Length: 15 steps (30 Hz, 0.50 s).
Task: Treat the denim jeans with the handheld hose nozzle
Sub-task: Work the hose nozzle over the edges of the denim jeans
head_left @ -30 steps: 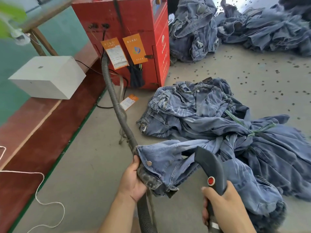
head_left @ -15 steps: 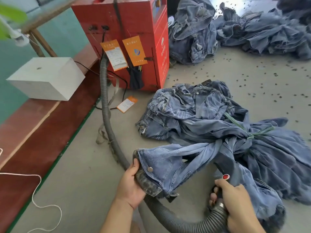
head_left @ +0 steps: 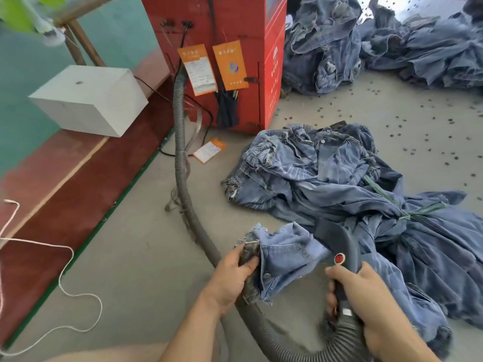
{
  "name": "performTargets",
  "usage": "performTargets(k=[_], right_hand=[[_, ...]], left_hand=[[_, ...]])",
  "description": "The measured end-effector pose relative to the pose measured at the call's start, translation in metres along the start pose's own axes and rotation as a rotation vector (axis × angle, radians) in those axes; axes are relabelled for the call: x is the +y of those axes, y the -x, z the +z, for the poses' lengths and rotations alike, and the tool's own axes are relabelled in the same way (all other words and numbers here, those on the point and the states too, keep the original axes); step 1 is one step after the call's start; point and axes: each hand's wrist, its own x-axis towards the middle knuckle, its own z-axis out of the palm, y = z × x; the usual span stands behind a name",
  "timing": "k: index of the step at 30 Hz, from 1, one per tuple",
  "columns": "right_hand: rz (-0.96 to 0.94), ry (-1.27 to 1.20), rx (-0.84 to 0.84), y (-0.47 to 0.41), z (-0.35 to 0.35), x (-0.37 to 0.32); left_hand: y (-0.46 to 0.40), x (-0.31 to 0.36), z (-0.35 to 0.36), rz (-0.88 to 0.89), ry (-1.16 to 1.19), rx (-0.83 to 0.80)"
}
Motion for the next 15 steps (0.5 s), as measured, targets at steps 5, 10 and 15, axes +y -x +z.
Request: performTargets(k=[5,10,15], right_hand=[[-0.011,0.213,-0.185,0.028,0.004,0.009],[-0.045,0.254,-0.191,0.018,0.026,0.002],[-0.094,0.234,-0.056,0.023,0.005,-0.005]], left_hand=[[-0.006,0.005,0.001,0.159,-0.448,0.005],[-0.005,-0.002,0.003,0.383,-0.784,0.066],[-0.003,0.005,0.002,0.452,-0.786,0.130]])
